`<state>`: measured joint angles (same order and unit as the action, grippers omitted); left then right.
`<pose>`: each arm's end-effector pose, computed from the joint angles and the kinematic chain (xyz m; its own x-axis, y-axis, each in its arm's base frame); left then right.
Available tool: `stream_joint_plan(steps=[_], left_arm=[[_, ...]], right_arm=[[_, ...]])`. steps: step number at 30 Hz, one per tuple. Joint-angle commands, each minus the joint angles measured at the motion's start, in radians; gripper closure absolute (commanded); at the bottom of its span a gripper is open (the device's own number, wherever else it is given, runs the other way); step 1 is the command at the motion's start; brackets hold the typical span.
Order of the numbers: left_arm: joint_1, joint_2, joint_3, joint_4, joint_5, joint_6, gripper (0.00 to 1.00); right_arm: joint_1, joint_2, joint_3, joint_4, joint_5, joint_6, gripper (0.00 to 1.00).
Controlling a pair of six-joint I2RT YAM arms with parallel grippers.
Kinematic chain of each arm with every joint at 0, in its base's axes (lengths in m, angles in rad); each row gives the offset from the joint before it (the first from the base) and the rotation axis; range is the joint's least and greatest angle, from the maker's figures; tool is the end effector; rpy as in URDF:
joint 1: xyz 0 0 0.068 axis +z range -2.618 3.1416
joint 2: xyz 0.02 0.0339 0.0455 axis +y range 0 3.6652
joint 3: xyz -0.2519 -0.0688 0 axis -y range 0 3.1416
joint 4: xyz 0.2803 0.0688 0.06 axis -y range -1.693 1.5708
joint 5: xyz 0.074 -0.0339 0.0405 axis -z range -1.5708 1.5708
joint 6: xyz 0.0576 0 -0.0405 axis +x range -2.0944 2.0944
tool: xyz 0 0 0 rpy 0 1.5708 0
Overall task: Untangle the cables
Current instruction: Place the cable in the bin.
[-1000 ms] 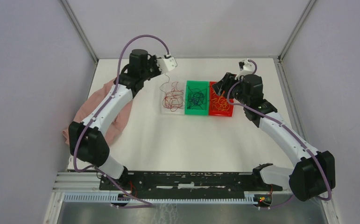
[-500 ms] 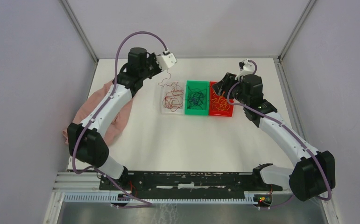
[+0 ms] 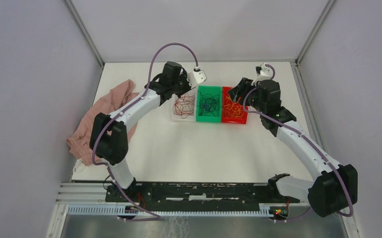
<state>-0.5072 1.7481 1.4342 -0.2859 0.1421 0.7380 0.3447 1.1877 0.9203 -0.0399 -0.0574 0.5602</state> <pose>0.3961 -0.2295 0.2580 0.0272 0.7468 -0.6645 0.7633 0.4137 0.4962 0.3164 0.1171 0.2912 -0.4478 0.4029 -0.7982 -0.1781 0.8347 0.5212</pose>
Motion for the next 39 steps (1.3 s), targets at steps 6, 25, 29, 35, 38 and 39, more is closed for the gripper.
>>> stream_joint_plan(steps=[6, 25, 29, 35, 38, 39], left_arm=[[-0.015, 0.078, 0.068, -0.013, 0.212, -0.285, 0.97], [0.152, 0.142, -0.075, 0.211, 0.235, -0.442, 0.97], [0.158, 0.151, -0.11, 0.221, 0.214, -0.417, 0.96], [0.157, 0.137, -0.101, 0.244, 0.129, -0.326, 0.78], [0.15, 0.126, -0.069, 0.223, 0.131, -0.269, 0.61], [0.146, 0.122, -0.054, 0.201, 0.13, -0.249, 0.54]], right_arm=[[-0.009, -0.045, 0.001, -0.016, 0.041, -0.032, 0.41], [-0.017, -0.072, -0.009, -0.079, 0.057, -0.059, 0.41], [-0.017, -0.075, 0.002, -0.099, 0.06, -0.068, 0.41], [-0.019, -0.068, 0.013, -0.105, 0.059, -0.068, 0.41], [-0.019, -0.056, 0.021, -0.103, 0.053, -0.062, 0.41], [-0.018, -0.05, 0.024, -0.104, 0.05, -0.062, 0.41]])
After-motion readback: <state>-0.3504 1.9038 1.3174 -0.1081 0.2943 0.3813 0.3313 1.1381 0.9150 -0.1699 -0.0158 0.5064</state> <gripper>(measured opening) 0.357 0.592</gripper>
